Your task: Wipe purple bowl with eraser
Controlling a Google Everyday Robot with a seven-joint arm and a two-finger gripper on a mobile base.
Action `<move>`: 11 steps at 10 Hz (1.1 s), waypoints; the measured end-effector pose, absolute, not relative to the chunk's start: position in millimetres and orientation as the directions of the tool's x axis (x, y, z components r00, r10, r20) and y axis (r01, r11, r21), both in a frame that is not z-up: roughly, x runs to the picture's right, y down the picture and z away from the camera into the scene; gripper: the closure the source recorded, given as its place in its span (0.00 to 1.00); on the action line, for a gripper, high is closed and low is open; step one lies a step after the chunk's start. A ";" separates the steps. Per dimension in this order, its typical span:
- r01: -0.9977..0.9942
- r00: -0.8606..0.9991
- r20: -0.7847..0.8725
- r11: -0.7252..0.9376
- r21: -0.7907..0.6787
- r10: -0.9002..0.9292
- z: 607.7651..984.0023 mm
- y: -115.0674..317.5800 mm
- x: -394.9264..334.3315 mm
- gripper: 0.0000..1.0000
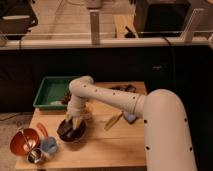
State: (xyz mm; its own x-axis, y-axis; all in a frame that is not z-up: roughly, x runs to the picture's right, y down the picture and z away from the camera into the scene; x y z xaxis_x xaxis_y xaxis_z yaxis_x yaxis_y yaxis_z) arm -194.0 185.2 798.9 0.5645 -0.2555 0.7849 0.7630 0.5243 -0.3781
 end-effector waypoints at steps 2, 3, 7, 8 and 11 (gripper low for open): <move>0.781 0.539 0.797 0.516 -0.353 -0.271 799.6 182.5 -211.1 1.00; 0.788 0.526 0.805 0.513 -0.341 -0.273 799.0 181.2 -214.3 1.00; 0.826 0.441 0.863 0.488 -0.282 -0.248 783.9 191.2 -222.0 1.00; 0.834 0.427 0.873 0.478 -0.277 -0.238 780.0 197.5 -224.8 1.00; 0.846 0.406 0.888 0.458 -0.274 -0.218 771.8 212.7 -225.9 1.00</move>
